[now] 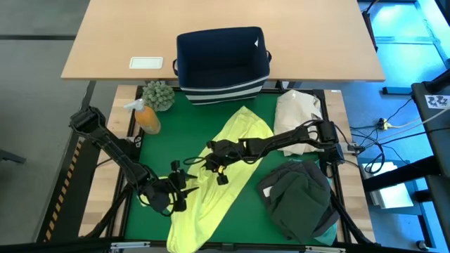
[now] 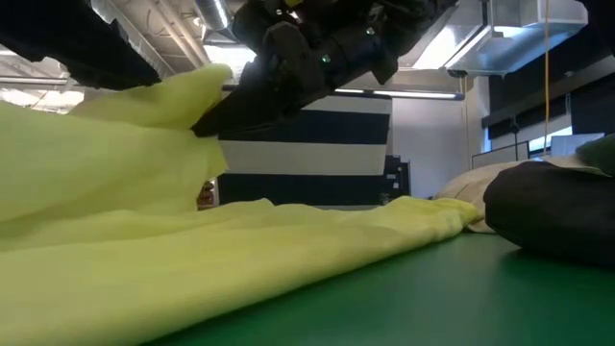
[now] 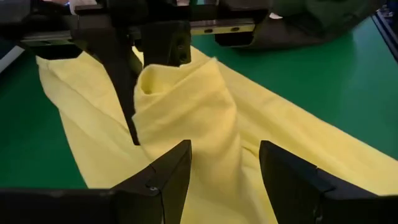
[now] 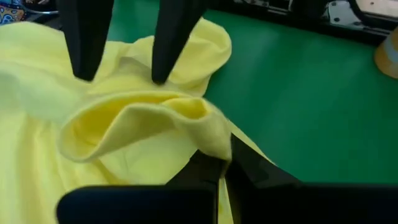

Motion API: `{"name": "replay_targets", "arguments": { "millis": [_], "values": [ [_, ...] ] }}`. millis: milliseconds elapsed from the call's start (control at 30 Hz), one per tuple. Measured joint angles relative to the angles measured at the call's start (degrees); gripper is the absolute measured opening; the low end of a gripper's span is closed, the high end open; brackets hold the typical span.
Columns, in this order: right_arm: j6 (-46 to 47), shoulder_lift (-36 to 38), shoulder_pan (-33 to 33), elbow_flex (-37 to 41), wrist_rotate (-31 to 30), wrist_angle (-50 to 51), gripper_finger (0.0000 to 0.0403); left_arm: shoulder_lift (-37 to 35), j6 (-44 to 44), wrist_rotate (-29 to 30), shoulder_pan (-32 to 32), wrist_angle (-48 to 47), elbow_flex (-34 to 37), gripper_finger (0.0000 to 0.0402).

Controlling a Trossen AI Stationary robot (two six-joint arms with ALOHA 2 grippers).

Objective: Fold laundry
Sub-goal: Fold the yellow shirt on the table

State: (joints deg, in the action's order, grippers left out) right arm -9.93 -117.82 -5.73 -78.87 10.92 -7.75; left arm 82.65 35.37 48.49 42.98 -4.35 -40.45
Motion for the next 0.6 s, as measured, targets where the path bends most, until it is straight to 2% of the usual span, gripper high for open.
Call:
{"name": "replay_targets", "arguments": {
  "millis": [300,500,600],
  "values": [
    [-9.2,0.0,-3.3,0.0,0.6,-0.3,0.001,-1.0,0.0,0.3,-0.5,-5.1,0.0,0.0183],
    [-15.7,0.0,-6.2,0.0,-3.5,-3.3,0.001,-6.1,0.0,0.4,-0.5,-7.6,0.0,0.0183],
    [-18.7,0.0,-7.5,0.0,-6.7,-4.1,0.001,-7.8,-1.0,-1.6,-0.5,-9.4,0.0,0.0183]
  ]
}}
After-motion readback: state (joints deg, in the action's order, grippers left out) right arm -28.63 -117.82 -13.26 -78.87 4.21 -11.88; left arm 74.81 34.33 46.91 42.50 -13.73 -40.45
